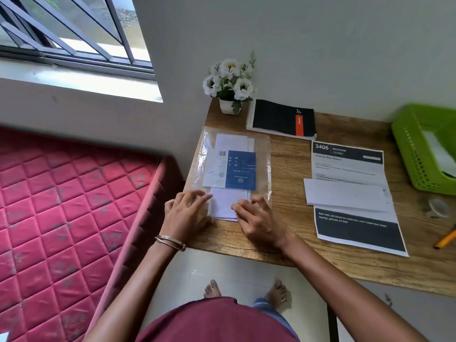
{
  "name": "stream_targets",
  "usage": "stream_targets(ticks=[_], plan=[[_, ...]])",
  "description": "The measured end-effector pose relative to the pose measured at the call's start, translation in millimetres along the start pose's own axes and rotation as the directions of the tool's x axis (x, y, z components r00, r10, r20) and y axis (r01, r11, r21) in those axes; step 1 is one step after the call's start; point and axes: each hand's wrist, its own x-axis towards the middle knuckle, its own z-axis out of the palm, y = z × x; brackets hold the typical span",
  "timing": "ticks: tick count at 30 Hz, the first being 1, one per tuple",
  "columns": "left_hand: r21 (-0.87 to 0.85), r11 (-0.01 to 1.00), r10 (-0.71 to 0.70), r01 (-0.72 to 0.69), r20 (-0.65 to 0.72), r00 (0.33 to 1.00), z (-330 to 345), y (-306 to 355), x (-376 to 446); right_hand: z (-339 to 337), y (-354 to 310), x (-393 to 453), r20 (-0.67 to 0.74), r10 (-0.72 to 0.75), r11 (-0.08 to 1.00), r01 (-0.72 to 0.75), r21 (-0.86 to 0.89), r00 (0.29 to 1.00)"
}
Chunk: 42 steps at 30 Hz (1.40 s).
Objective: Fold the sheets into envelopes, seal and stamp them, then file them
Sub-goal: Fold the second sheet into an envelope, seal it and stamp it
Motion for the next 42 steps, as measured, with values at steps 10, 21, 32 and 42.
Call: stream_targets(ticks=[10, 21, 32, 42], plan=[[-0.141, 0.982, -0.131, 0.129, -0.009, 0.991, 4, 7, 2, -14, 3, 7, -0.028, 0.091, 0.991, -0.093, -0.098, 0.995], [-0.215, 0.926, -0.309, 0.31, 0.041, 0.95, -2, 24, 13, -81, -2, 19, 0.197, 0.041, 0.962, -0.092, 0.256, 0.98], [-0.133, 0.911, -0.362, 0.39, 0.193, 0.912, -9, 29, 25, -179, 61, 66, 0.306, 0.471, 0.106, -0.398, 0.911, 0.827], [-0.652, 0.701, -0.447, 0.289, -0.087, 0.89, -41, 36, 45, -175, 86, 43, 0.45, 0.747, -0.363, -0.268, 0.893, 0.489]])
